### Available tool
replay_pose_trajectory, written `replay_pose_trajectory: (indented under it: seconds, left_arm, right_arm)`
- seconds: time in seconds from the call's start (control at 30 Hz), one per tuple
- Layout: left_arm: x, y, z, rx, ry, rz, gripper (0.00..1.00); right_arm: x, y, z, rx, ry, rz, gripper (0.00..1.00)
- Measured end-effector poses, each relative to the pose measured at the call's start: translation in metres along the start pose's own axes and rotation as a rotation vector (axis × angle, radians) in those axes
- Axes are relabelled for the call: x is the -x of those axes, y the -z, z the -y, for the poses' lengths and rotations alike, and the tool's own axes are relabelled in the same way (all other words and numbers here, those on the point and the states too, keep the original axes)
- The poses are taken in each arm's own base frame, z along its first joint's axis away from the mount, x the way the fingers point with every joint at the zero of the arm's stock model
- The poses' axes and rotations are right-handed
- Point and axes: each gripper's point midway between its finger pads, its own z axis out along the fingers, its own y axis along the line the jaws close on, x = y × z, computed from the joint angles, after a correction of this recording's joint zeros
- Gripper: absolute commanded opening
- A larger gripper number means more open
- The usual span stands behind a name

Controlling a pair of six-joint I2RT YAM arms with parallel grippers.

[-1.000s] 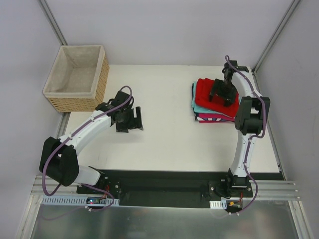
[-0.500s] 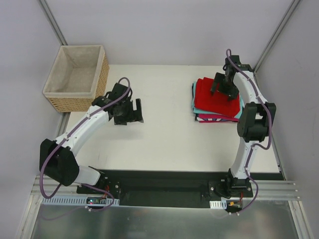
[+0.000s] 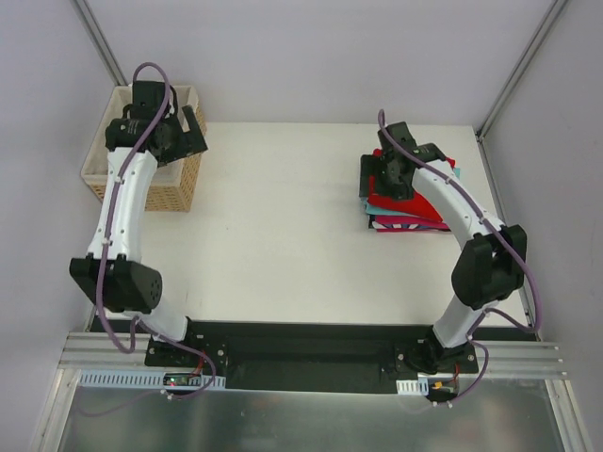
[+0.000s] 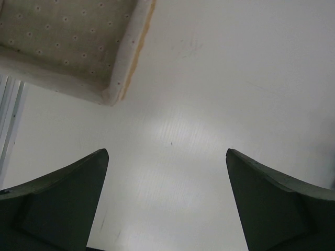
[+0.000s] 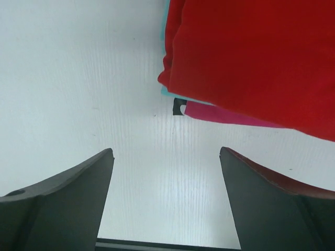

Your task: Fold and stack the t-shirts

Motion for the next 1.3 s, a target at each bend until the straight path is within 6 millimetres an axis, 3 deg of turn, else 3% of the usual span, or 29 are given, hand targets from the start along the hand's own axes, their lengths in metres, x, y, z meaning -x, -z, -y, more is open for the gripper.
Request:
replay_pose_trajectory:
  seconds: [0.13,0.27,0.47,0.73,0.87,0.97,1.0,1.17,1.3]
  left_arm:
    - [-0.008,-0.053,-0.034,0.103,0.035,-0.125,0.92]
    - [-0.027,-0.101,-0.048,0.164,0.018,-0.256,0.9]
    - [-0.004,-0.111,-0.041,0.161,-0.006,-0.225,0.9]
    - [-0.007,-0.131,-0.047,0.182,-0.009,-0.253,0.9]
    - [-0.001,-0.138,-0.051,0.185,-0.005,-0.242,0.84]
    - [-0.006,-0.145,-0.053,0.19,-0.006,-0.258,0.74]
    - [-0.009,-0.148,-0.054,0.192,-0.007,-0.266,0.6]
    - [-0.039,-0.164,-0.063,0.207,-0.02,-0.339,0.24]
    - [-0.046,-0.169,-0.066,0.186,-0.055,-0.35,0.14]
  right_arm:
    - [-0.029,-0.01,-0.008,-0.002,0.045,-0.048,0.87]
    - [-0.044,-0.004,-0.021,0.028,0.086,-0.036,0.86]
    - [-0.048,0.01,-0.026,0.066,0.098,0.031,0.86]
    - [-0.056,0.006,-0.023,0.063,0.1,0.022,0.86]
    - [-0.054,0.006,-0.026,0.073,0.101,0.032,0.86]
    - [-0.054,0.006,-0.027,0.075,0.103,0.033,0.86]
    - [-0.054,0.006,-0.027,0.075,0.103,0.032,0.85]
    - [-0.055,0.006,-0.027,0.075,0.103,0.032,0.85]
    - [-0.057,0.005,-0.026,0.073,0.103,0.028,0.85]
